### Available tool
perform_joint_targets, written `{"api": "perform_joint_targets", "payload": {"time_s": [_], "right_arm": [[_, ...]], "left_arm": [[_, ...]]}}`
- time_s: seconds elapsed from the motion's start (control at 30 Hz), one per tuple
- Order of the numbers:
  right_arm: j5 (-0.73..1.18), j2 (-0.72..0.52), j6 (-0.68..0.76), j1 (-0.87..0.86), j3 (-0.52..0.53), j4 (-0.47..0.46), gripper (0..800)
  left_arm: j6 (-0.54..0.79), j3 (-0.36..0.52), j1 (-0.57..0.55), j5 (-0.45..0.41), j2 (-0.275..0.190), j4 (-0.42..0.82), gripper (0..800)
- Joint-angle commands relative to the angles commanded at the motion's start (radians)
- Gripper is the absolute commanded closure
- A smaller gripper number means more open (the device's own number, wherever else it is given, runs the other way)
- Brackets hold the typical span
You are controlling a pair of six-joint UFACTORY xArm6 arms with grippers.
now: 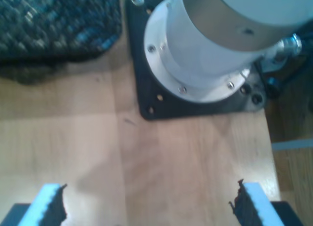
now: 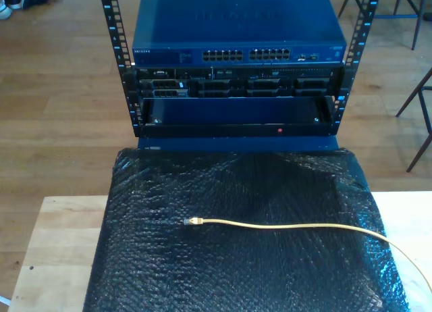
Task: Grab the cable and plug it in
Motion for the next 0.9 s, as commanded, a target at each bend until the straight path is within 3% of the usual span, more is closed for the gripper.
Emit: {"api": "perform_joint_targets", "payload": {"time_s": [0.4,0.73,0.9], "right_arm": [[0.005,-0.003,0.081,0.127,0.0,0.077,2],[0.0,-0.008,0.117,0.178,-0.002,0.227,3],[-0.011,-0.012,0.167,0.209,-0.002,0.241,2]], "left_arm": [[-0.123,-0.032,-0.123,0.023,0.003,-0.083,0],[-0.249,-0.029,-0.235,0.012,0.008,-0.106,0],[-0.262,-0.028,-0.247,0.008,0.011,-0.14,0]]}}
